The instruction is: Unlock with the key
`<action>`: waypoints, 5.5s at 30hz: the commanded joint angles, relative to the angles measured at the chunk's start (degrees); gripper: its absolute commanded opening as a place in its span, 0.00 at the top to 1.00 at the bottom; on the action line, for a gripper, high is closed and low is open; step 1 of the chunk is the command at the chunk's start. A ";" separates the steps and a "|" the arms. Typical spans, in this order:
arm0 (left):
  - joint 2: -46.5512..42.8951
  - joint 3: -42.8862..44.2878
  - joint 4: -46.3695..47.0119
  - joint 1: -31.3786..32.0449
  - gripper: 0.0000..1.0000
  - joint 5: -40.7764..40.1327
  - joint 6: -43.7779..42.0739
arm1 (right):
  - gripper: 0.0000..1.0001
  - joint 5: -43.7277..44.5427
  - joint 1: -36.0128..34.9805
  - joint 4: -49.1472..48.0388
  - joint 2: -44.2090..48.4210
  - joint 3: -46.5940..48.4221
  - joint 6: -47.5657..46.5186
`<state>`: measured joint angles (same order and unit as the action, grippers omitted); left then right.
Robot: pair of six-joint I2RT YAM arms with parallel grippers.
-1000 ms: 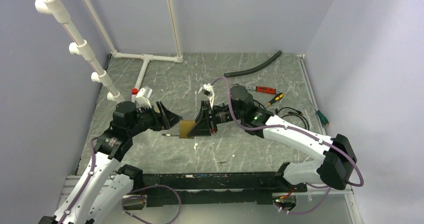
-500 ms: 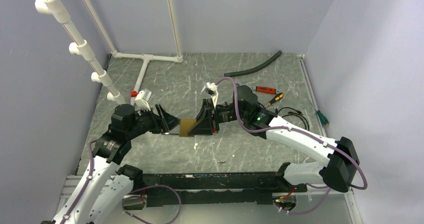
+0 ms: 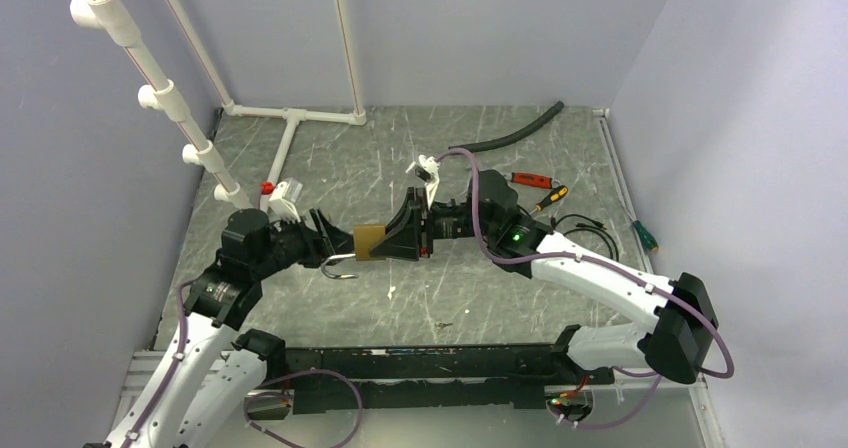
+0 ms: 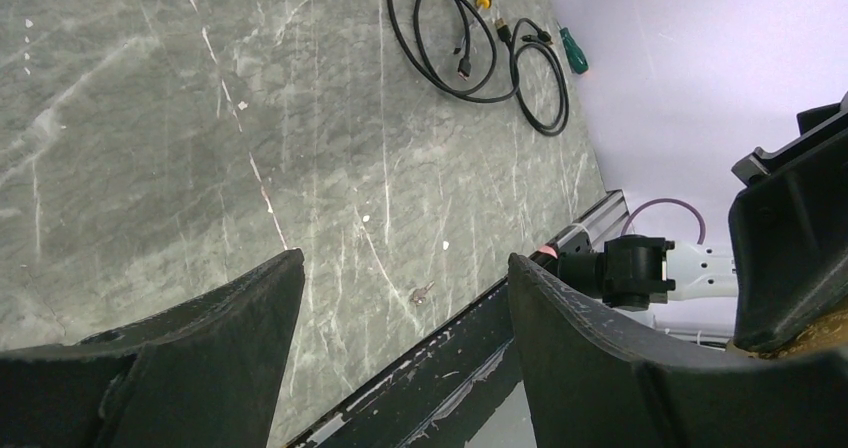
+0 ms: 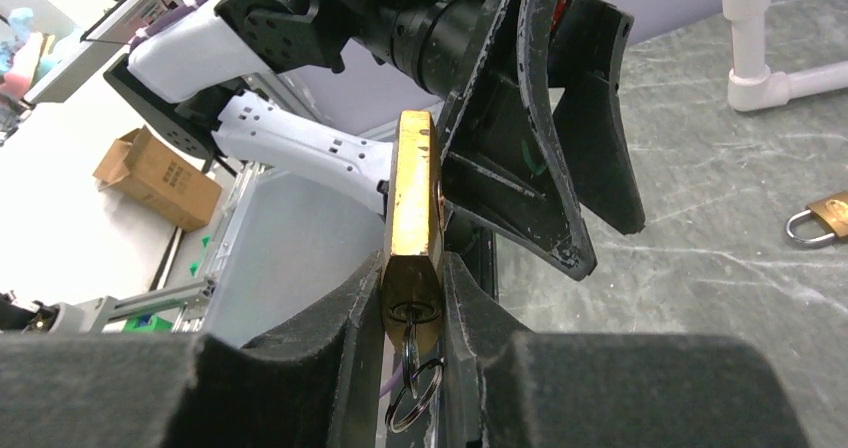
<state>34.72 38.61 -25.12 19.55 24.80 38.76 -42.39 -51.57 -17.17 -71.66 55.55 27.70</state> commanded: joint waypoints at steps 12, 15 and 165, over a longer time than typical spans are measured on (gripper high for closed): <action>4.56 12.31 -15.90 0.05 0.01 -22.21 -8.02 | 1.00 -2.53 0.05 -11.14 1.37 1.27 2.22; 8.41 16.82 -21.22 0.05 0.01 -28.42 -12.79 | 1.00 4.79 1.22 -6.29 3.84 -0.35 1.10; 59.20 7.76 20.18 47.73 0.91 -2.66 -66.46 | 0.06 73.59 9.14 57.82 40.33 -17.83 20.73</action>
<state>93.58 45.89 -3.77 66.83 21.17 -27.38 30.98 -42.68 41.98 -32.12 37.71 49.45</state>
